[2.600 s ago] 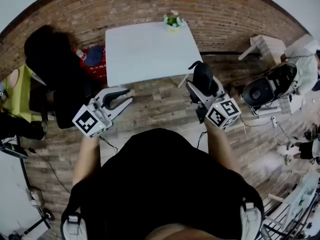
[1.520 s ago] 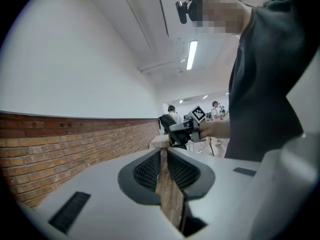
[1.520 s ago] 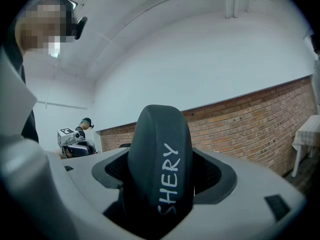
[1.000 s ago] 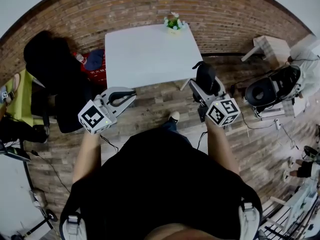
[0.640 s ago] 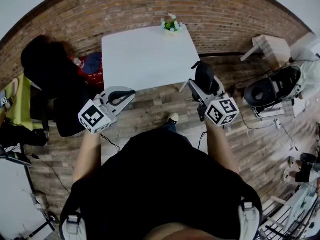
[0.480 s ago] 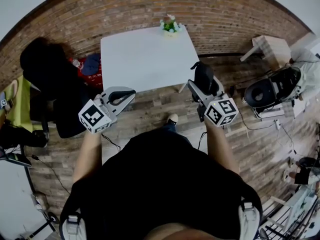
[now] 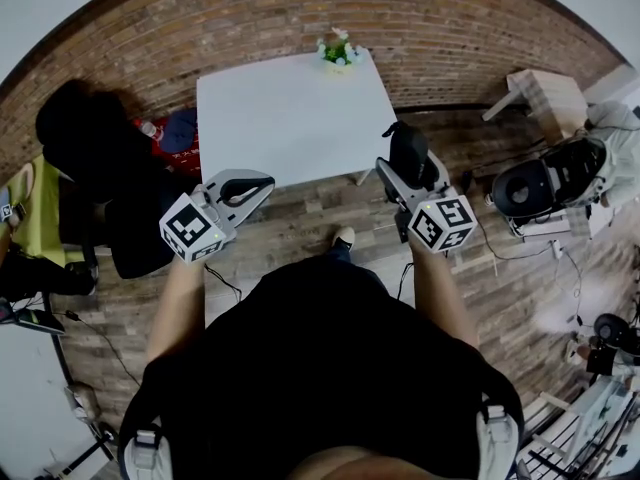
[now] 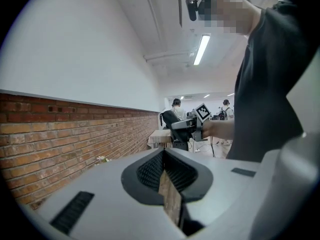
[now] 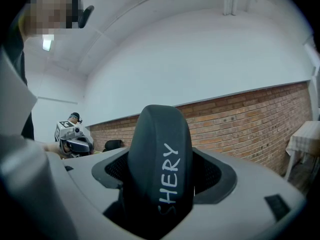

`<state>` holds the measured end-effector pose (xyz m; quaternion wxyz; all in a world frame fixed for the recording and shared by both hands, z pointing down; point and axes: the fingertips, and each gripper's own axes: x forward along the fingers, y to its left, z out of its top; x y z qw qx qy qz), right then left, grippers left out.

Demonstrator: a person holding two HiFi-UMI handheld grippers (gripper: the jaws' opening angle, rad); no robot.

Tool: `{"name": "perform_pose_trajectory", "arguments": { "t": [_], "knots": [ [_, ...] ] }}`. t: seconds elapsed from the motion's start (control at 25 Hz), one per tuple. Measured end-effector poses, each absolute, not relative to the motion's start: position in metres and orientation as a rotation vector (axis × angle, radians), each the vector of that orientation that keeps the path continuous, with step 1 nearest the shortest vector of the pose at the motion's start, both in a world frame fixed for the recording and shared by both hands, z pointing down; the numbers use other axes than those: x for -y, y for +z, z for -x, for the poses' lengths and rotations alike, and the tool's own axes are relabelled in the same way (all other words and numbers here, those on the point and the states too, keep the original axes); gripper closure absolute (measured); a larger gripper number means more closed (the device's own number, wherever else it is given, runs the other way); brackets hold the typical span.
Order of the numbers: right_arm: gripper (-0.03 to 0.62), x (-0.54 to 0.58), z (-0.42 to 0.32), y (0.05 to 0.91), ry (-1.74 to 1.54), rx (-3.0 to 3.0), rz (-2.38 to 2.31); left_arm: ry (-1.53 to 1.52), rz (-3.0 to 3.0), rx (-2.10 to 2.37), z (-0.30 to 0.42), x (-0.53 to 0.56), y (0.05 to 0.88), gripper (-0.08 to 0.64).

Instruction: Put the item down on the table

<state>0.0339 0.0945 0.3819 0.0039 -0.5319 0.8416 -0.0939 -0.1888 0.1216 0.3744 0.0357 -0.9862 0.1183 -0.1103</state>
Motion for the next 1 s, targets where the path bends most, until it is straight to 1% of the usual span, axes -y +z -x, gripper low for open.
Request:
{"name": "perform_pose_trajectory", "arguments": {
  "t": [0.24,1.0],
  "knots": [
    [0.229,-0.081,-0.047,0.389,-0.326,-2.634,1.683,-0.391,3.058,-0.34,0.173,-0.108,0.385,0.548],
    [0.229,-0.028,-0.089,0.396,-0.35,-2.632,1.682,-0.409,3.092,-0.326,0.129,-0.053,0.399,0.548]
  ]
}}
